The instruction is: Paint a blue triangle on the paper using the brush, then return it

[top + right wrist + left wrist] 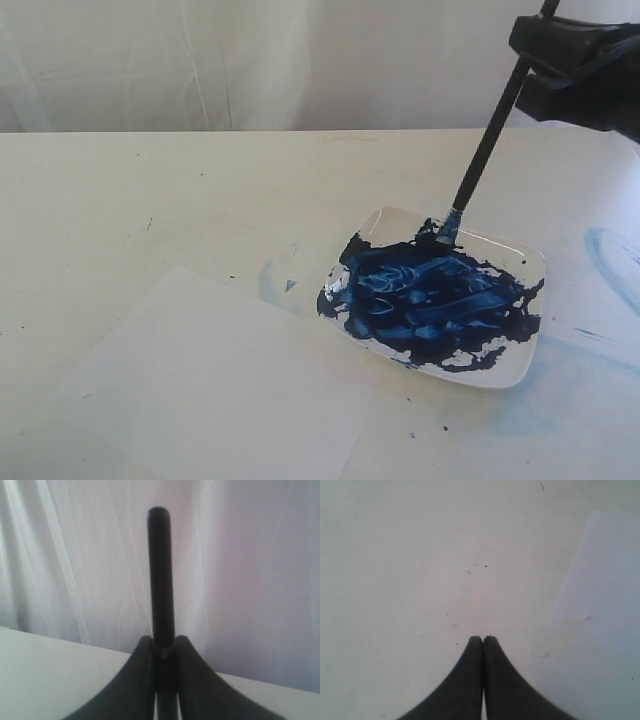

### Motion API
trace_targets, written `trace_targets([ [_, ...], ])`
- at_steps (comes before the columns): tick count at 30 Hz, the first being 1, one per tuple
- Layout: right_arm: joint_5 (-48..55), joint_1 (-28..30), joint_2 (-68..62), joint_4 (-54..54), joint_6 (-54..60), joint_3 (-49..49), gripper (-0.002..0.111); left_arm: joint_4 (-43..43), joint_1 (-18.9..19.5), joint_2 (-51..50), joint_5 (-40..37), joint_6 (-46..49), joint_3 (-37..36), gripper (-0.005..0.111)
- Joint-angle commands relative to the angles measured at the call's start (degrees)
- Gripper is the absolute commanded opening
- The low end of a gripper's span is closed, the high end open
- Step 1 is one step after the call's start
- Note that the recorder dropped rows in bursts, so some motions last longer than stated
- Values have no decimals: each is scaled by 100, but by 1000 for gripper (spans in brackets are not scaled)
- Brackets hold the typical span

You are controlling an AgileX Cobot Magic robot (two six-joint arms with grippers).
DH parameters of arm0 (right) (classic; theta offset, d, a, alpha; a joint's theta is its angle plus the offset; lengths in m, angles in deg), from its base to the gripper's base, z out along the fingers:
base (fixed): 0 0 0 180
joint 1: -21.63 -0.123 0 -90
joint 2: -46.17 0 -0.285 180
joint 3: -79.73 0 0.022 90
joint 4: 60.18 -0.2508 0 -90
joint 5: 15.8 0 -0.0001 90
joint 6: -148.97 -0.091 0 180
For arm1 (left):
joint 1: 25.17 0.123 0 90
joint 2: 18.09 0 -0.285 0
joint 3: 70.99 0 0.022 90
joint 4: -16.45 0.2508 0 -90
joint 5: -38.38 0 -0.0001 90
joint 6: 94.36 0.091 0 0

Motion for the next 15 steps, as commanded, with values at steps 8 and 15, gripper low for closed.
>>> trace_targets([
  [8, -141, 2, 471, 235, -482, 9, 0, 10, -29, -38, -5, -10, -21, 0],
  [15, -165, 2, 687, 515, -482, 9, 0, 538, -29, -38, 128, 647, -21, 0],
])
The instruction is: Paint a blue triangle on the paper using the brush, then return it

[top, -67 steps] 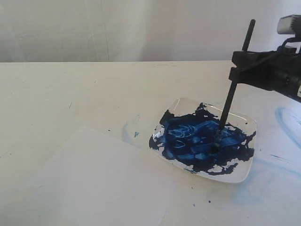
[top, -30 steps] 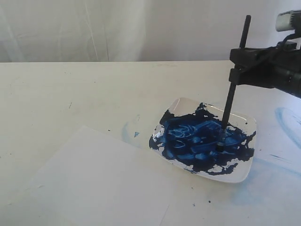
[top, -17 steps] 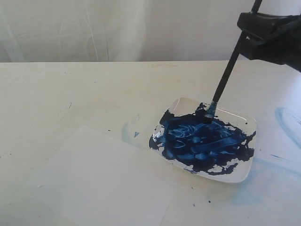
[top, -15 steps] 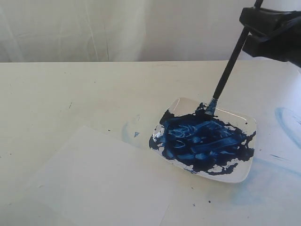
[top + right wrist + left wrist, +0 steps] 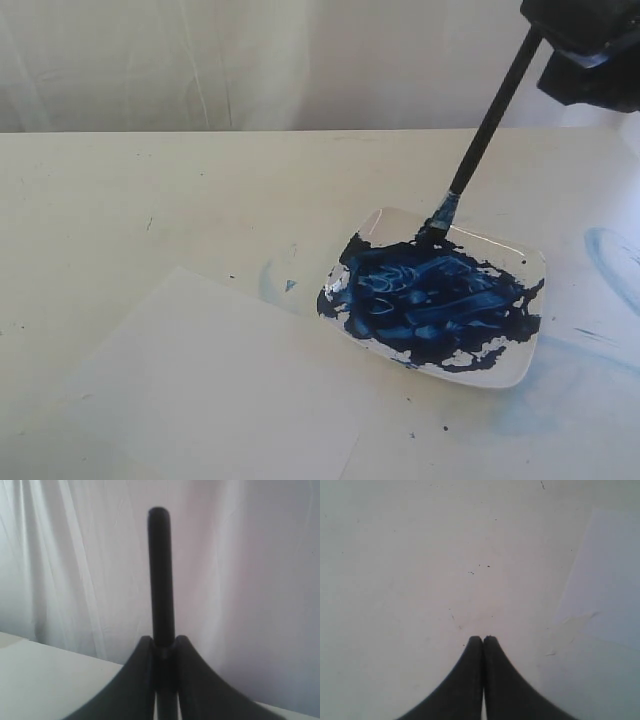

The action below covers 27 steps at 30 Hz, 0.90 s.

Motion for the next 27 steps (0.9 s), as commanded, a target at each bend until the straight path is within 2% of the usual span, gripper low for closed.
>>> trace_targets([
  [1, -123, 2, 137, 120, -43, 9, 0, 563, -29, -38, 128, 621, -21, 0],
  [10, -201, 2, 148, 206, -87, 9, 0, 749, -29, -38, 115, 734, -21, 0],
  [14, -213, 2, 148, 281, -241, 9, 0, 749, -29, -38, 974, 733, -21, 0],
  [16, -224, 2, 148, 367, -285, 9, 0, 749, -29, -38, 1159, 733, -21, 0],
  [27, -198, 2, 148, 630, -294, 9, 0, 749, -29, -38, 1168, 733, -21, 0],
])
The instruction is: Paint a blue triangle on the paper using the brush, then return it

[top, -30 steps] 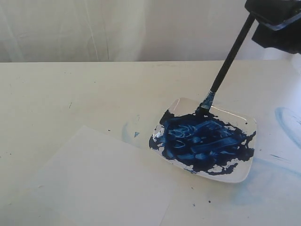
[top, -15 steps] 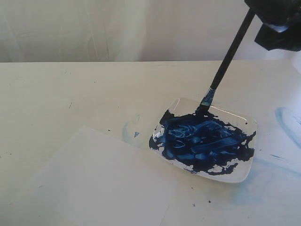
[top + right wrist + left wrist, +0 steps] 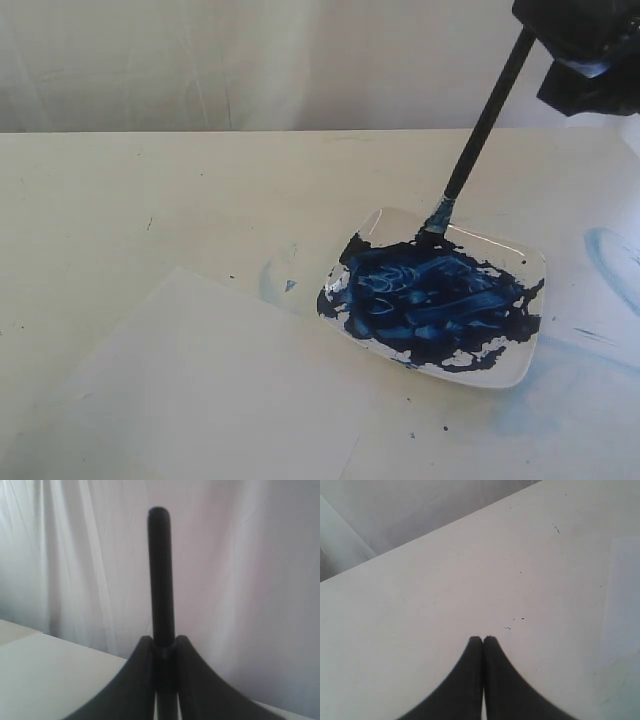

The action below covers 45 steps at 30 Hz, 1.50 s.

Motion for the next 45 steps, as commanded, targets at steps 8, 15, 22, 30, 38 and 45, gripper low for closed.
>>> trace_targets([
  [8, -37, 2, 38, 703, -38, 9, 0, -175, -29, -33, 1516, -395, -21, 0],
  [15, 106, 2, 38, 699, -38, 9, 0, -191, -29, -33, 3883, -395, -21, 0],
  [22, 303, 2, 38, 699, -38, 9, 0, -633, -29, -33, 5786, -712, -21, 0],
  [30, 303, 2, 38, 699, -38, 9, 0, -2492, -29, -215, 4452, -1089, 704, 0],
  [38, 261, 2, 38, 699, -38, 9, 0, -2446, -29, -1669, 2168, 1289, 2341, 0],
  [45, 228, 2, 38, 675, -38, 9, 0, -2474, -147, -3764, -882, 1467, 3763, 0],
])
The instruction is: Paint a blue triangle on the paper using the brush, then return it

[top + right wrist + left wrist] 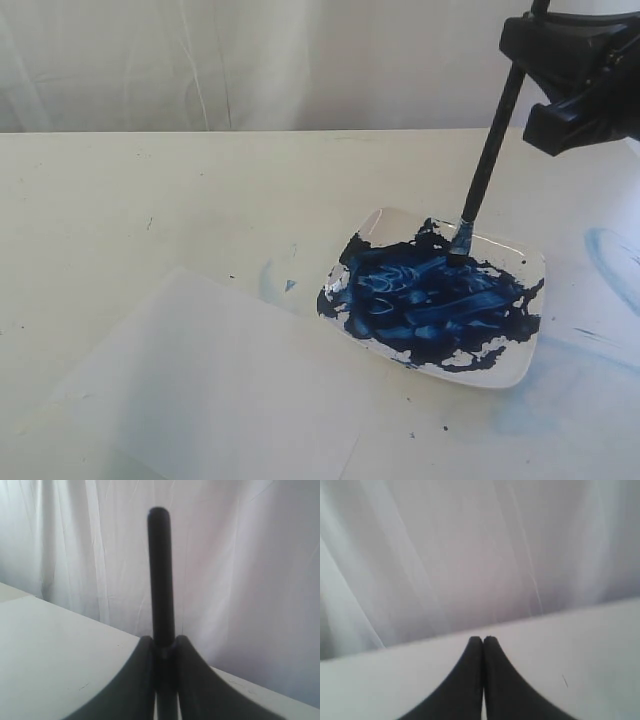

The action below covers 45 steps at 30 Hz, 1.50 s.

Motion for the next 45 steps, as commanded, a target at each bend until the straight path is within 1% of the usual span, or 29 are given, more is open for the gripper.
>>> trace_targets([
  [1, -48, 2, 38, -39, -38, 9, 0, -93, -192, -1280, -2117, 71, 928, 0],
  [4, -48, 2, 38, -39, -38, 9, 0, -106, -434, -2284, -3881, 177, 1725, 0],
  [7, -73, 2, 38, -50, -38, 9, 0, -702, -606, -3107, -5312, 793, 2263, 0],
  [9, -71, 2, 38, -39, -38, 9, 0, -1237, -640, -3526, -5893, 1297, 2446, 0],
  [10, -71, 2, 38, -39, -38, 9, 0, -1490, -640, -3708, -6074, 1477, 2484, 0],
  [12, -71, 2, 38, -39, -38, 9, 0, -1723, -640, -3969, -6254, 1641, 2484, 0],
  [15, -71, 2, 38, -39, -38, 9, 0, -1722, -640, -4156, -6243, 1641, 2484, 0],
  [21, -111, 2, 38, -39, -38, 9, 0, -1945, -640, -4171, -5572, 1641, 2484, 0],
  [26, -111, 2, 38, -39, -38, 9, 0, -1989, -640, -4171, -5505, 1655, 2444, 0],
  [28, -109, 2, 38, -29, -38, 9, 0, -2168, -640, -4171, -5219, 1746, 2297, 0],
  [30, -119, 2, 38, -29, -38, 9, 0, -2541, -640, -4181, -4783, 1758, 2078, 0],
  [32, -119, 2, 38, -29, -38, 9, 0, -2643, -640, -4251, -4562, 2109, 1904, 0],
  [35, -113, 2, 38, -29, -58, 9, 0, -2610, -640, -4422, -4435, 2582, 1760, 0],
  [38, -113, 2, 38, -15, -457, 9, 0, -2479, -640, -4665, -4373, 2627, 1605, 0],
  [41, -185, 2, 38, -15, -544, 9, 0, -2116, -640, -4912, -4248, 2665, 1523, 0],
  [45, -185, 2, 38, -15, -544, 9, 0, -1871, -640, -5204, -4250, 2665, 1523, 0],
])
